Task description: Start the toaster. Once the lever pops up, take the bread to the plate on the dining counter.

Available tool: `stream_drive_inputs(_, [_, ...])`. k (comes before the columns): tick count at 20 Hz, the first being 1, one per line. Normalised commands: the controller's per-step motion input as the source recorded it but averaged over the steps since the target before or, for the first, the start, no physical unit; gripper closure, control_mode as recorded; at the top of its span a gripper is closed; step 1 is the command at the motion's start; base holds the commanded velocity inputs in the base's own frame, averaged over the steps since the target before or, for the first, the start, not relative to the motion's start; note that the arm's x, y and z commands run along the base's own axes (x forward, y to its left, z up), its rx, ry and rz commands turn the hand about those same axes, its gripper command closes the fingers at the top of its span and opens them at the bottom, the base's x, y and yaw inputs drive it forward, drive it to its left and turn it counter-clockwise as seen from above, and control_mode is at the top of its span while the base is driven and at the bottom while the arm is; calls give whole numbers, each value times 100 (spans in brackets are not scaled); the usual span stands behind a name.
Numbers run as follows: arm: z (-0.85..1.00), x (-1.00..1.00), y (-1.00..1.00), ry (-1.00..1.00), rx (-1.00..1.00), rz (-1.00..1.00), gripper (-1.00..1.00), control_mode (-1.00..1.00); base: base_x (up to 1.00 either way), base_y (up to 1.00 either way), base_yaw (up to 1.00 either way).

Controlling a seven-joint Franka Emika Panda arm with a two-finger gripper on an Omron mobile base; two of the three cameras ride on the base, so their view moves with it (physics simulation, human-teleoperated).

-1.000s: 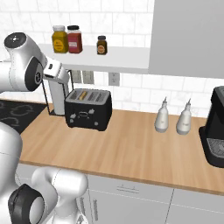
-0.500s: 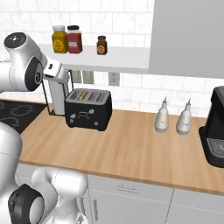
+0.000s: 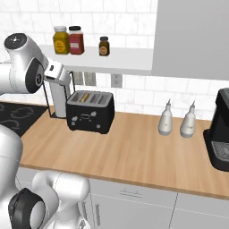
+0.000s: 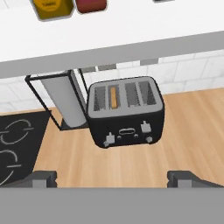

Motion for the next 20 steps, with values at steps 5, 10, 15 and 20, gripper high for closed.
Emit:
stream_drive_inputs(5, [0,0,0,0,0,0,-100,-100,0,0,0])
stream_drive_inputs(10, [0,0,0,0,0,0,-100,-100,0,0,0])
stream_drive_inputs(15, [0,0,0,0,0,0,-100,-100,0,0,0])
stream_drive_inputs(20, [0,0,0,0,0,0,-100,-100,0,0,0])
